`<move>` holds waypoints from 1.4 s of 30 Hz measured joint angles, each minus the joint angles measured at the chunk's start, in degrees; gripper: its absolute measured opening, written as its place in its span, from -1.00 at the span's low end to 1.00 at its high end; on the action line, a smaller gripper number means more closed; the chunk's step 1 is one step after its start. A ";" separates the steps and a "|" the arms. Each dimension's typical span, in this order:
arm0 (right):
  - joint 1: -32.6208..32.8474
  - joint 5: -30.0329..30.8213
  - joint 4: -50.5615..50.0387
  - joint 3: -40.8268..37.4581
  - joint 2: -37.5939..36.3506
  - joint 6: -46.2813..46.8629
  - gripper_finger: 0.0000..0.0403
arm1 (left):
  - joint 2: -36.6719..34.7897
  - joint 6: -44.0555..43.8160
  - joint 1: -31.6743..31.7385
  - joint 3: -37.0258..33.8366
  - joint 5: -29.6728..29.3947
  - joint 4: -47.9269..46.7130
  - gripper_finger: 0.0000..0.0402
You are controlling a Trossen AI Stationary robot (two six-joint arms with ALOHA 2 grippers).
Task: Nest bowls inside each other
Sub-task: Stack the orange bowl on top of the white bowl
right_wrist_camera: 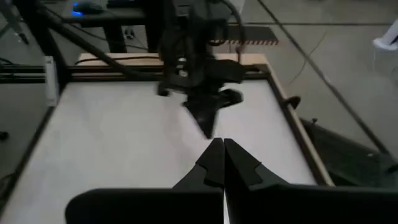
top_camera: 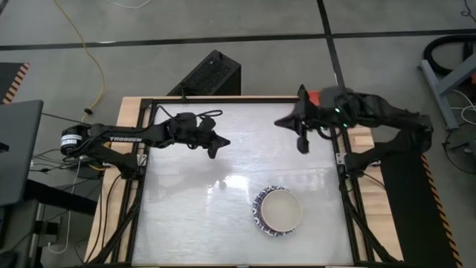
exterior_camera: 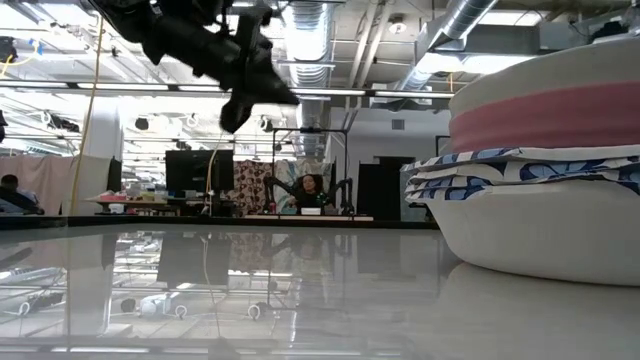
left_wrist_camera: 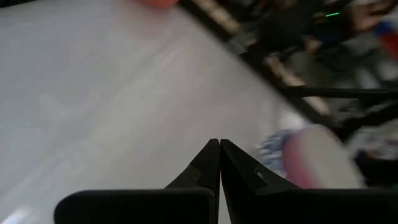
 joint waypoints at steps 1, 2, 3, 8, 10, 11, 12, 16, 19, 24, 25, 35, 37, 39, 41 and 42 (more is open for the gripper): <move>-1.81 -1.06 0.87 0.00 0.64 -1.36 -0.94 | 0.00 -0.26 0.00 0.00 1.57 2.06 -1.00; -3.69 -1.83 1.43 0.00 1.17 -2.45 -0.94 | 0.00 -0.67 0.00 0.04 2.84 4.30 -1.00; -5.39 -2.17 1.34 -0.02 1.84 -3.33 -0.94 | 0.00 -1.12 0.00 0.39 3.94 5.69 -1.00; -14.59 -3.00 1.49 -0.04 6.04 -6.03 -0.94 | 0.00 -1.42 0.00 4.60 6.00 8.80 -1.00; -18.95 -6.21 1.20 -0.11 7.55 -7.08 -0.94 | 0.00 -0.55 0.00 6.94 5.63 8.58 -1.00; -21.34 -7.76 1.00 -0.11 8.08 -7.27 -0.94 | 0.00 0.16 0.00 8.29 5.07 8.61 -1.00; -23.91 -9.11 0.91 -0.09 8.64 -7.56 -0.94 | 0.00 1.22 0.00 9.65 4.84 8.77 -1.00; -33.10 -15.72 0.40 -0.09 10.61 -9.09 -0.94 | 0.00 5.67 0.00 14.98 3.54 8.38 -1.00; -38.97 -18.49 -1.09 -0.09 11.51 -10.12 -0.94 | -0.02 8.10 -0.04 19.12 2.26 6.42 -1.00; -48.15 -18.66 -3.29 -0.04 13.64 -11.18 -0.94 | -0.02 10.68 -0.04 24.48 0.44 1.30 -1.00; -49.85 -18.68 -3.70 -0.04 14.07 -11.22 -0.94 | -0.02 11.46 -0.06 25.41 0.01 0.34 -1.00; -59.64 -19.71 -4.52 -0.04 18.81 -9.81 -0.94 | -0.02 17.35 0.68 28.27 -14.31 -8.74 -1.00; -60.26 -20.15 -4.77 -0.04 20.69 -9.28 -0.94 | -0.02 17.80 1.43 28.30 -15.89 -11.37 -1.00; -60.30 -20.17 -5.42 -0.04 22.63 -9.26 -0.94 | 0.16 17.77 2.34 28.31 -17.37 -14.91 -1.00; -60.20 -20.15 -5.96 -0.04 24.45 -9.49 -0.94 | 0.55 17.73 3.34 28.33 -18.16 -18.89 -1.00; -59.97 -20.15 -6.23 -0.04 25.41 -9.50 -0.94 | 0.65 17.75 3.94 28.31 -18.18 -21.13 -1.00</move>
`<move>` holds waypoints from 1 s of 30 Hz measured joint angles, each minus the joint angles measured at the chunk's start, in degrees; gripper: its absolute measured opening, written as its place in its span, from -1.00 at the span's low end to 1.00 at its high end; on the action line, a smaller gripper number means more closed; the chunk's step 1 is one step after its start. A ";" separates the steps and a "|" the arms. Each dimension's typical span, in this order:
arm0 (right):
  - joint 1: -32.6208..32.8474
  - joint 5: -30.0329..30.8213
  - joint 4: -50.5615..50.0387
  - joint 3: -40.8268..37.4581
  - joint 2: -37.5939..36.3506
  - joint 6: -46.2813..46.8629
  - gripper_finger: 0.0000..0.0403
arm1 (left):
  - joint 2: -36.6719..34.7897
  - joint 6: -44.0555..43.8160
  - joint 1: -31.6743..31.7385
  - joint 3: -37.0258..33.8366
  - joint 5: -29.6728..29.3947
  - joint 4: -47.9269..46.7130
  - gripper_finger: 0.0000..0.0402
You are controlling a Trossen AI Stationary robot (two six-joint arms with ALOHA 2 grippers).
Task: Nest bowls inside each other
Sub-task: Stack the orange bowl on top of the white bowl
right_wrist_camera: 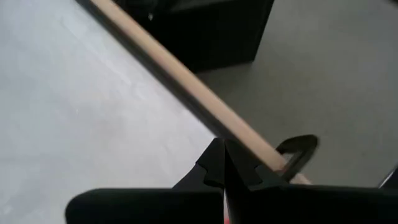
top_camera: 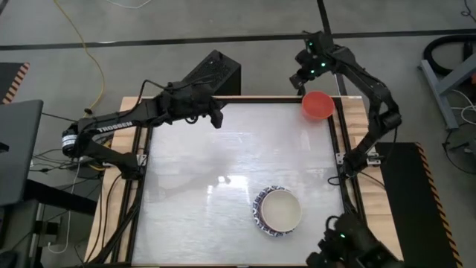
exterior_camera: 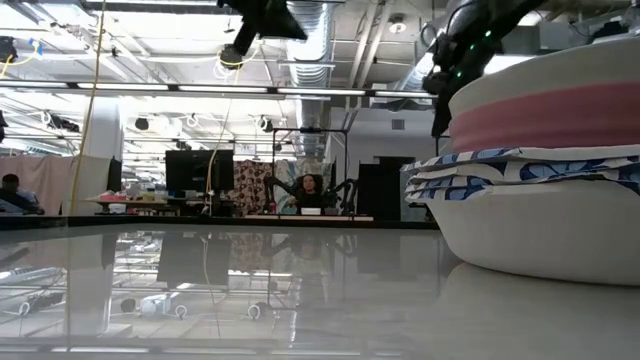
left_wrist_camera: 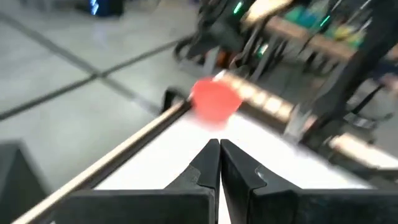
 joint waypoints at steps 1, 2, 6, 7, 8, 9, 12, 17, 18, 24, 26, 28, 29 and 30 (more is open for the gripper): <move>0.29 0.00 -0.13 0.00 0.98 0.07 -0.94 | 0.05 -0.01 0.56 0.00 0.02 -2.01 -1.00; 0.57 -0.01 -0.12 0.00 1.99 0.11 -0.94 | 0.05 -0.03 1.06 0.00 0.02 -3.66 -1.00; 1.68 -0.04 0.06 0.02 4.65 -1.09 -0.94 | 0.03 0.39 2.52 0.00 -0.22 -8.64 -1.00; 1.98 -0.02 0.08 0.02 5.29 -1.45 -0.94 | 0.03 0.71 2.77 0.00 -0.25 -9.57 -1.00; 2.10 0.00 0.04 0.02 5.80 -1.75 -0.94 | 0.03 0.79 2.96 0.00 -0.18 -10.15 -1.00; 2.14 0.02 0.03 0.02 6.34 -2.48 -0.94 | 0.02 0.77 3.20 -0.11 -0.16 -10.49 -1.00; 2.12 2.23 0.22 0.00 6.73 -3.86 -0.94 | -0.08 0.44 3.30 -3.15 0.10 -8.39 -1.00; 0.78 6.05 0.90 0.00 6.00 -4.47 -0.85 | -0.04 -1.26 4.05 -9.83 3.07 -2.43 -0.92; 0.31 6.07 0.85 0.00 5.71 -4.62 -0.82 | -0.04 -1.93 4.18 -11.81 4.20 -0.39 -0.89; -1.69 6.21 -4.29 0.07 5.25 -7.81 -0.57 | -0.02 -6.28 4.06 -21.75 10.54 10.60 -0.64; -1.75 6.23 -6.30 0.07 5.19 -9.09 -0.47 | -0.01 -7.46 4.00 -24.02 12.00 11.65 -0.53; -1.73 6.23 -7.35 0.07 5.17 -10.18 -0.37 | 0.01 -8.32 4.00 -25.13 13.22 11.73 -0.43; -1.71 6.23 -7.80 0.07 5.17 -10.27 -0.32 | 0.01 -8.50 3.99 -25.36 13.70 11.75 -0.38; -1.71 6.23 -8.46 0.07 5.17 -10.25 -0.27 | 0.01 -8.82 3.98 -25.52 14.18 11.61 -0.33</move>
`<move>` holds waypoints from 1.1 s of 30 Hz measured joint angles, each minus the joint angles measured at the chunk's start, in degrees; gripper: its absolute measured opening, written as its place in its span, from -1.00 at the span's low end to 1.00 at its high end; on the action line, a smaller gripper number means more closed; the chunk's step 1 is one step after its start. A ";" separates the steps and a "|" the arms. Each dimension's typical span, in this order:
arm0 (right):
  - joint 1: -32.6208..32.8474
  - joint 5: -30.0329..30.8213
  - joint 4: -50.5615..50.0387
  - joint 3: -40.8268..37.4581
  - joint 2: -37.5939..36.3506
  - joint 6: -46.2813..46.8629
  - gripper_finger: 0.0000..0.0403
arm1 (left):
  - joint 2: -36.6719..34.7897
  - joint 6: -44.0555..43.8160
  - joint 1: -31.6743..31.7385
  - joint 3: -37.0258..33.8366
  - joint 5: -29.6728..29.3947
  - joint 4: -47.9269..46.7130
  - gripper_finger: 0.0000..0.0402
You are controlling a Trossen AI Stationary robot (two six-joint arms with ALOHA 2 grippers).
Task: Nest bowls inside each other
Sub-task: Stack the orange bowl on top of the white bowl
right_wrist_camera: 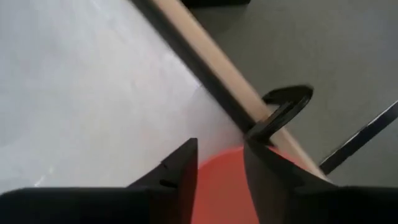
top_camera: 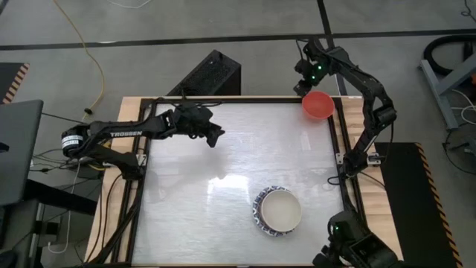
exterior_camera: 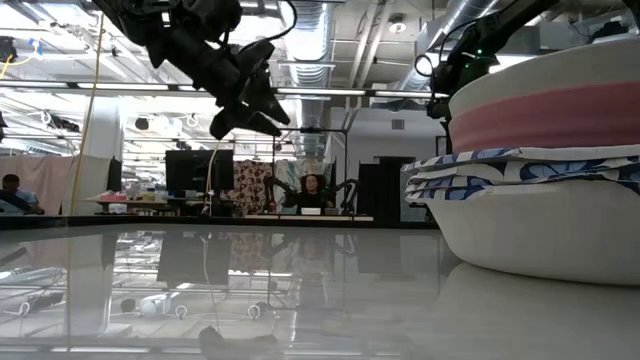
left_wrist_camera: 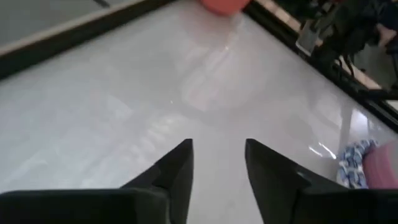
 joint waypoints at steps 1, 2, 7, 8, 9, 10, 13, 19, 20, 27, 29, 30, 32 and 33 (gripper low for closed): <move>0.05 0.06 -1.00 0.00 0.00 0.03 -0.22 | 0.00 -0.35 0.00 -0.03 0.30 -0.66 -0.29; 0.25 0.93 -2.31 0.00 0.00 0.22 -0.18 | 0.00 -0.40 0.00 -0.07 0.57 -1.24 -0.25; 2.31 11.48 -8.84 -0.02 0.00 3.33 -0.01 | 0.00 -0.41 -0.17 -0.08 0.84 -2.70 -0.12; 2.58 11.55 -9.65 -0.02 0.00 4.87 0.01 | 0.00 -0.40 -0.17 -0.08 0.92 -2.90 -0.12; 2.92 11.39 -10.26 -0.02 0.02 6.34 0.03 | 0.00 -0.42 -0.17 -0.08 1.06 -2.87 -0.11; 3.30 10.89 -10.80 -0.02 0.02 7.62 0.03 | 0.00 -0.42 -0.17 -0.08 1.40 -2.72 -0.11; 4.83 10.59 -12.19 -0.02 0.04 10.26 0.04 | 0.00 -0.83 -0.17 -0.08 2.40 -2.78 -0.11; 7.69 14.42 -11.79 -0.02 0.07 17.01 0.03 | 0.00 -0.66 -0.68 -0.08 7.54 -2.73 -0.11; 8.14 15.50 -11.78 -0.02 0.07 17.52 0.03 | 0.00 -0.64 -0.79 -0.08 7.64 -2.73 -0.11; 8.97 16.76 -8.58 -3.59 -0.35 19.75 0.03 | 0.00 -0.90 -1.81 -0.08 8.49 -2.73 -0.11; 8.63 16.72 -6.80 -7.75 -1.41 20.00 0.03 | 0.00 -1.10 -2.28 -0.08 8.51 -2.73 -0.11; 8.59 16.74 -5.49 -10.13 -2.14 20.02 0.03 | 0.00 -1.32 -2.52 -0.08 8.53 -2.73 -0.11; 8.57 16.70 -2.09 -14.57 -3.98 20.08 0.03 | 0.00 -1.47 -2.91 -0.08 8.55 -2.73 -0.11; 8.58 16.70 -0.28 -16.40 -4.86 20.09 0.03 | 0.00 -1.55 -3.00 -0.08 8.55 -2.73 -0.11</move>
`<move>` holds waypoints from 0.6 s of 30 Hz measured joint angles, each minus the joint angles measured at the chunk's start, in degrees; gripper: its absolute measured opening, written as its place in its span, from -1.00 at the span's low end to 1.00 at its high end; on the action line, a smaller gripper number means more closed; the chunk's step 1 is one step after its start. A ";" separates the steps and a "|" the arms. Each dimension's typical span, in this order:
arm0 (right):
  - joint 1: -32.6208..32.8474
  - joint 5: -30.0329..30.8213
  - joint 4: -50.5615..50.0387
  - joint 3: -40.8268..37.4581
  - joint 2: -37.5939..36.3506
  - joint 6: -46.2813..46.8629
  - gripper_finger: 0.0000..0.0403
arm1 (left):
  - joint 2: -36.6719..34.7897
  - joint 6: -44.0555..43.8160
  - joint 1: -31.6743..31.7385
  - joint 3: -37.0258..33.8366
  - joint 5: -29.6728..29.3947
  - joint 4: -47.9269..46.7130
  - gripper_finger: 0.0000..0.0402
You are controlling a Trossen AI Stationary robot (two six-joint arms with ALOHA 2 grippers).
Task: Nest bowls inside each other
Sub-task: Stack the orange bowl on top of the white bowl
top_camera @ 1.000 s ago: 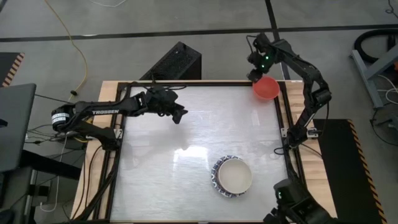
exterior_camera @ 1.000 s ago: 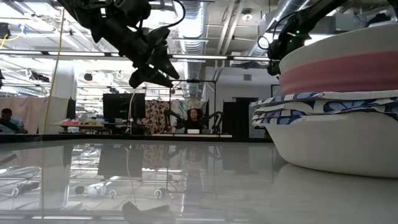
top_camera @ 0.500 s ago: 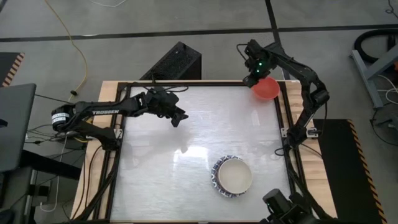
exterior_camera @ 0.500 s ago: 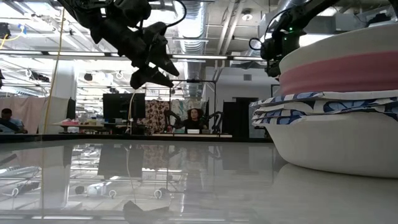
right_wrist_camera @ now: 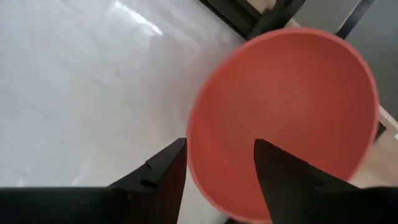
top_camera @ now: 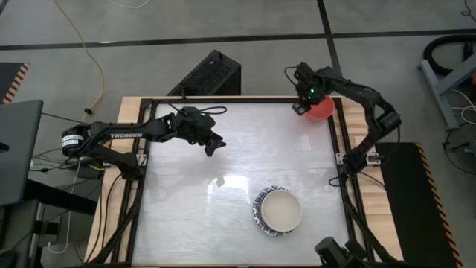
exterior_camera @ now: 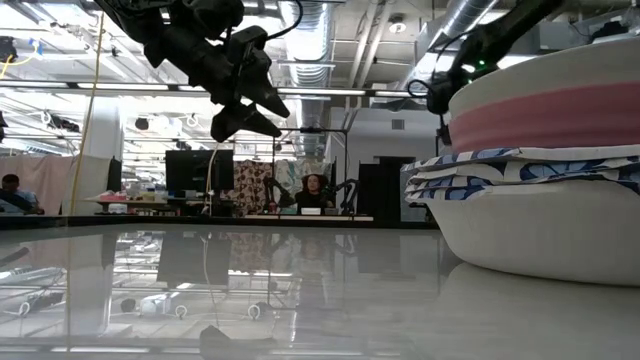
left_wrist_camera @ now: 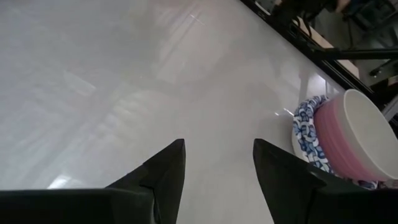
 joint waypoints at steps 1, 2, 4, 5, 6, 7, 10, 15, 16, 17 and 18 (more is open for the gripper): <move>0.07 -0.02 1.65 -1.75 -0.93 -0.04 0.03 | 0.00 -0.10 -0.08 0.00 0.00 0.00 -0.11; 0.40 -0.07 3.21 -3.22 -1.81 -0.24 0.03 | 0.00 -0.14 -0.12 0.00 0.00 0.00 -0.11; 1.12 -0.04 5.98 -6.19 -3.52 -0.31 0.03 | 0.00 -0.58 -0.14 0.00 0.00 0.01 -0.11; 1.28 -0.09 7.76 -7.79 -4.17 -0.37 0.03 | 0.00 -0.82 -0.14 0.00 0.00 0.02 -0.11; 1.43 -0.17 9.65 -9.59 -4.66 -0.43 0.03 | 0.00 -0.86 -0.14 0.00 -0.02 0.00 -0.11; 1.45 -0.17 11.31 -11.28 -5.01 -0.52 0.03 | 0.00 -0.90 -0.14 0.00 -0.09 0.02 -0.11; 0.66 -0.15 15.70 -15.12 -5.10 -0.52 0.03 | 0.00 -2.05 -0.14 0.00 -0.11 0.02 -0.11; -0.42 -0.11 21.57 -19.37 -4.97 -0.73 0.03 | 0.00 -2.76 -0.14 0.00 -0.55 0.02 -0.11; -0.41 -0.08 22.35 -19.91 -4.97 -0.58 0.03 | 0.00 -2.76 -0.14 0.00 -0.55 0.00 -0.11; -0.54 -0.07 23.17 -20.49 -4.97 -0.53 0.02 | 0.00 -2.76 -0.14 0.00 -0.57 0.02 -0.11; -0.67 -0.12 23.97 -21.10 -4.97 -0.54 0.01 | 0.00 -2.76 -0.14 0.00 -0.56 0.02 -0.11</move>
